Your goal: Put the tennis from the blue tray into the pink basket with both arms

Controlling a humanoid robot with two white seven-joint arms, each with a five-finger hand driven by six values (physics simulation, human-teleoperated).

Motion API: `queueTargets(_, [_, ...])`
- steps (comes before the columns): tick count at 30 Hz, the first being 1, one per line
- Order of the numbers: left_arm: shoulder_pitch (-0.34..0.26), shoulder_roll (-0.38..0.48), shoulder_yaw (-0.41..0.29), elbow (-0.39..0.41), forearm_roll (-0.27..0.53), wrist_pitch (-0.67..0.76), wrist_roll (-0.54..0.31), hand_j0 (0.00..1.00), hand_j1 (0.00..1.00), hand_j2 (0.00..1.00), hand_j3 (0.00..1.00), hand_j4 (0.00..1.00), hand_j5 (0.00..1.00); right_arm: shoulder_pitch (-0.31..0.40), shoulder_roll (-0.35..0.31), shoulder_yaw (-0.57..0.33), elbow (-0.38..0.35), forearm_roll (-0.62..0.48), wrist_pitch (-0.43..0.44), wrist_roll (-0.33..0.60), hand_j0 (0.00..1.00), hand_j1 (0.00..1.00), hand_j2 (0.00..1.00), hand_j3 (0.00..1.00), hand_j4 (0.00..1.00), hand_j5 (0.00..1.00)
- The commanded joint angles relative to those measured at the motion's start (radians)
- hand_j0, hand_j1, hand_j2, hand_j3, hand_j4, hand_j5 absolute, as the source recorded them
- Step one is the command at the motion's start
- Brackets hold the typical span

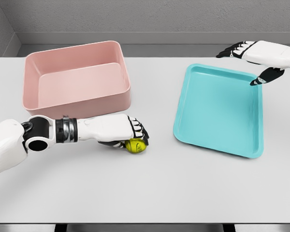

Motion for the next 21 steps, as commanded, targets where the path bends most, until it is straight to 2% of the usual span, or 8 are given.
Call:
queueTargets(1, [0.0, 0.002, 0.002, -0.001, 0.007, 0.001, 0.001, 0.54, 0.54, 0.54, 0.54, 0.54, 0.54, 0.0, -0.001, -0.001, 0.0, -0.006, 0.002, 0.0, 1.0, 1.0, 1.0, 1.0, 1.0, 1.0])
queueTargets(19, [0.002, 0.021, 0.01, -0.02, 0.016, 0.001, 0.002, 0.5, 0.5, 0.5, 0.5, 0.5, 0.5, 0.002, 0.003, -0.004, 0.001, -0.006, 0.002, 0.0, 1.0, 1.0, 1.0, 1.0, 1.0, 1.0])
queueTargets(21, [0.0, 0.048, 0.036, -0.06, 0.022, 0.001, 0.002, 0.5, 0.5, 0.5, 0.5, 0.5, 0.5, 0.0, 0.003, -0.004, 0.003, -0.006, 0.002, 0.0, 1.0, 1.0, 1.0, 1.0, 1.0, 1.0])
